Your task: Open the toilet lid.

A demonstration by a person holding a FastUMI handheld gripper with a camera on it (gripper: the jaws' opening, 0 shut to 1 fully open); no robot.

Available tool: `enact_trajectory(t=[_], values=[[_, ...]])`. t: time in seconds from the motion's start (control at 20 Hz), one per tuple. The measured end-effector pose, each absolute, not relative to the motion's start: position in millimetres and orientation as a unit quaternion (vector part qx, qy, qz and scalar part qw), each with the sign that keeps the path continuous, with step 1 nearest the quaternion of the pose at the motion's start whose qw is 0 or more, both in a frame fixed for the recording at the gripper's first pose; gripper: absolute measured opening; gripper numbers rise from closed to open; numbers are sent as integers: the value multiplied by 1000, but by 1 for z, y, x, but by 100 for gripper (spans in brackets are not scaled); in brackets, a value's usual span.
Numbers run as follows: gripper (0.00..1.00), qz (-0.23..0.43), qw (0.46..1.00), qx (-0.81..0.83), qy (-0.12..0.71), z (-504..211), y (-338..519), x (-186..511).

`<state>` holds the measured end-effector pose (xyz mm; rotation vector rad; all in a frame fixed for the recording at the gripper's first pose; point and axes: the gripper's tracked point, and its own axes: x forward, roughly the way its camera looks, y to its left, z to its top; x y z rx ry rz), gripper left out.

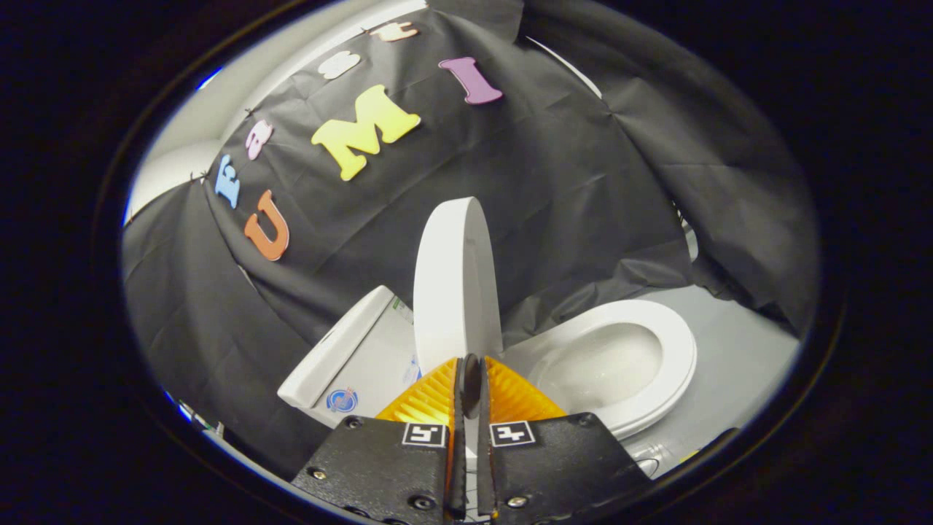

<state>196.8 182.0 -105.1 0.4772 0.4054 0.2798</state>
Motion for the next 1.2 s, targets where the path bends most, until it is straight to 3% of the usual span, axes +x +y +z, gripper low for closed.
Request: enact_trajectory(t=[1.2], values=[[9,167,966,74,186,-86,280,188]])
